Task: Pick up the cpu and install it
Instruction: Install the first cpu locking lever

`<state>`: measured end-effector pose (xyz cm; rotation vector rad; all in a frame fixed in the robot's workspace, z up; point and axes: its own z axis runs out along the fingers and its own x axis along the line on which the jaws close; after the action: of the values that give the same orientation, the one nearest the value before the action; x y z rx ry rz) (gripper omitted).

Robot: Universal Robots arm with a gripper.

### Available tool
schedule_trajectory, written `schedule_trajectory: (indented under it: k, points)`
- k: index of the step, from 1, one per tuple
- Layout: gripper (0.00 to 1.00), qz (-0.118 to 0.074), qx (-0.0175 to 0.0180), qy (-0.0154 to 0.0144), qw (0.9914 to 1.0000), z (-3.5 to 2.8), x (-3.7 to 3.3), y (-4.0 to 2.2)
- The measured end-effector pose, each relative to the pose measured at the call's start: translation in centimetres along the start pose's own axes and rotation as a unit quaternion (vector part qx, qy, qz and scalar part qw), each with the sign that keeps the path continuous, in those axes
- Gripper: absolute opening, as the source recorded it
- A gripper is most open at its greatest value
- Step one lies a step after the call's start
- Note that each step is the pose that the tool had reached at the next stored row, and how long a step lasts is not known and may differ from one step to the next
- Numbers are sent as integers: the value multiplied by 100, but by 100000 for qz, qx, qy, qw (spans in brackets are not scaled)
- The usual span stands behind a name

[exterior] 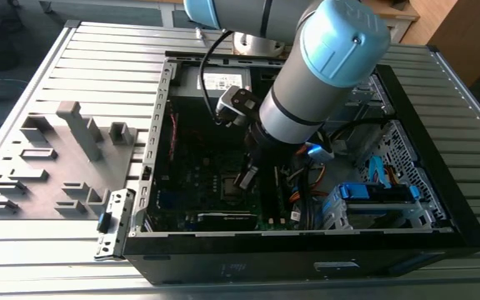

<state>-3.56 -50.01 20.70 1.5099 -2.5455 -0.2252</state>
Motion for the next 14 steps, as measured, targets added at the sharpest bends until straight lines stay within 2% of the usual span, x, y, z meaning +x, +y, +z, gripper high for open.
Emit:
schedule_trajectory:
  k: [7,12,14]
  points:
    - [11,-58,-117,-213,100000,-103,-25,41]
    - [11,-103,-210,-377,99999,-202,-40,75]
    - [11,-132,-266,-487,99998,-211,-43,79]
